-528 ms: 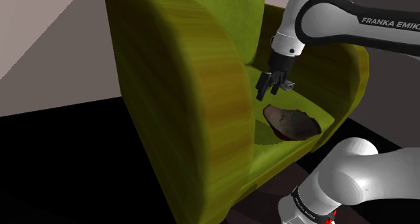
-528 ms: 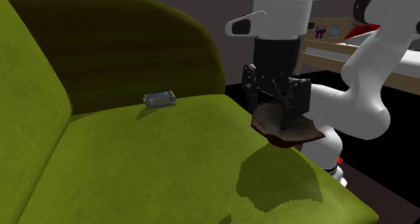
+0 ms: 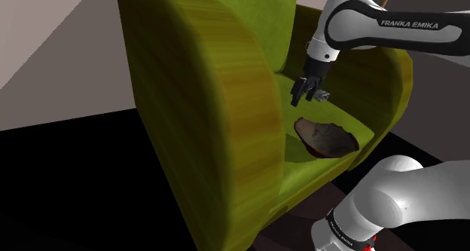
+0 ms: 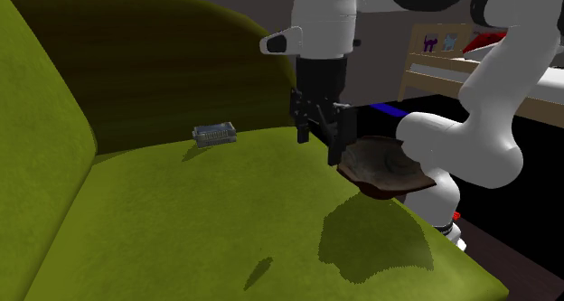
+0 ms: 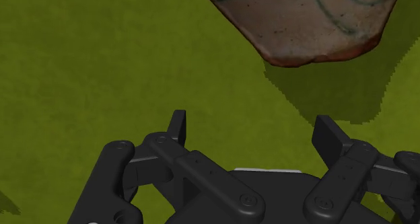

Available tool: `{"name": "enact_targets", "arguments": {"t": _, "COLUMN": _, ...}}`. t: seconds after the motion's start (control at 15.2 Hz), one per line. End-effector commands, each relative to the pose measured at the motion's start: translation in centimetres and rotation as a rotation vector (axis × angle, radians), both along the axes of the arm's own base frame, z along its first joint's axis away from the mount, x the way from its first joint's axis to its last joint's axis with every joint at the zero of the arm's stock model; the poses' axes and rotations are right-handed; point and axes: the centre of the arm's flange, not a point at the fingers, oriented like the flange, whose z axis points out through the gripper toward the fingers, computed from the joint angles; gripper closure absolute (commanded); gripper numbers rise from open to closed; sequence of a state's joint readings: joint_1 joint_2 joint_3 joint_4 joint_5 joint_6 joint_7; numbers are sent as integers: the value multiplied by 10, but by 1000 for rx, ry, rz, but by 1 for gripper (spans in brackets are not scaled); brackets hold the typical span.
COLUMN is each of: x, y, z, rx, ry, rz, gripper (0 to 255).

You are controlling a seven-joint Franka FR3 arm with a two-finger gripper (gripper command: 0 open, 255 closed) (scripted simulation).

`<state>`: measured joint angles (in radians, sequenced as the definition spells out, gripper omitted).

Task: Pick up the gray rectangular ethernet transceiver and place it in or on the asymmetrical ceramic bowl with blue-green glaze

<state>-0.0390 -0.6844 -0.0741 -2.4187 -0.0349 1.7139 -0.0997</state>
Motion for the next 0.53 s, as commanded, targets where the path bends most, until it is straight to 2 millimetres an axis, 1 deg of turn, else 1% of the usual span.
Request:
{"name": "enact_targets", "arguments": {"t": 0.0, "x": 10, "y": -27, "z": -4, "rx": -2, "ry": -2, "rz": -6, "gripper": 0}}
{"name": "enact_targets", "arguments": {"t": 0.46, "x": 42, "y": -111, "z": -19, "rx": -5, "ry": -6, "rz": -28, "gripper": 0}}
